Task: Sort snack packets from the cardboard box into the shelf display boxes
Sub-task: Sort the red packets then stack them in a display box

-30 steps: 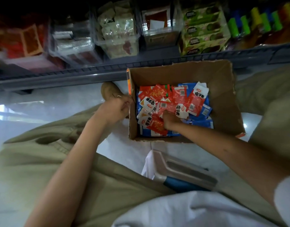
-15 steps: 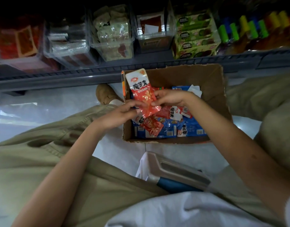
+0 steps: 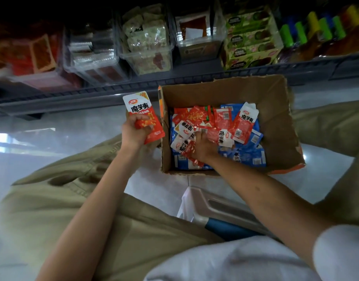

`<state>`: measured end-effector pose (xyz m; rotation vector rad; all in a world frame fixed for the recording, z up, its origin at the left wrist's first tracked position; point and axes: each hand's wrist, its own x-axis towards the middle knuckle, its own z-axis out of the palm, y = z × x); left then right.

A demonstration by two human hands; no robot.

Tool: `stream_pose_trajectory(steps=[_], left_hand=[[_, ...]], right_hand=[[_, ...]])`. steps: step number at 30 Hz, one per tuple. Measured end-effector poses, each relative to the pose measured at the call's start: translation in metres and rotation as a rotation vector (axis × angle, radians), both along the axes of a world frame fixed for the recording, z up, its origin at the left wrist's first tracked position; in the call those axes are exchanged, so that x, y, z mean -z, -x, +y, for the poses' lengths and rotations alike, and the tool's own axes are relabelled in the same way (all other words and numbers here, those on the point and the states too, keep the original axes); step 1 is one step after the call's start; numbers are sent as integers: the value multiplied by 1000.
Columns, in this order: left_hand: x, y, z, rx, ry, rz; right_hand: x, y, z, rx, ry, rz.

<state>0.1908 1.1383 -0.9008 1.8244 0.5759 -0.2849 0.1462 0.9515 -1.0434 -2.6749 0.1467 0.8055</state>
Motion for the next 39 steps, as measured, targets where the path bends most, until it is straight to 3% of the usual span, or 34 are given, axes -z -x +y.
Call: stream_pose_trajectory(steps=[8,11,14,16,19,23,26,31,34,39], left_hand=[[3,4,2,84,-80,5],[6,7,4,88,-77,0],[10,8,6,78,-78,2],[12,6,7,95,-93,-4],[12,7,5,150,-111,-37],[11,9,2,290,-142,-97],[0,14,-7,332,-76,-141],[-29,14,-37,439,29,-292],[-52,16,-69,343,154,-321],[-80,21,-117,375,162,-414]], right_hand=[[8,6,14,-172,246,-66],[11,3,12,-194,191,13],[8,0,6,-84,3,16],[-2,-5,-4,-180,10,48],[-27,-17,-25,-110,72,88],[-81,-34,-55,-62,-215,277],[-124,-32,-71,-67,-443,178],[-168,-30,-72,234,-930,52],[-184,-33,-70,264,-990,21],[-205,-28,-79,215,-968,-105]])
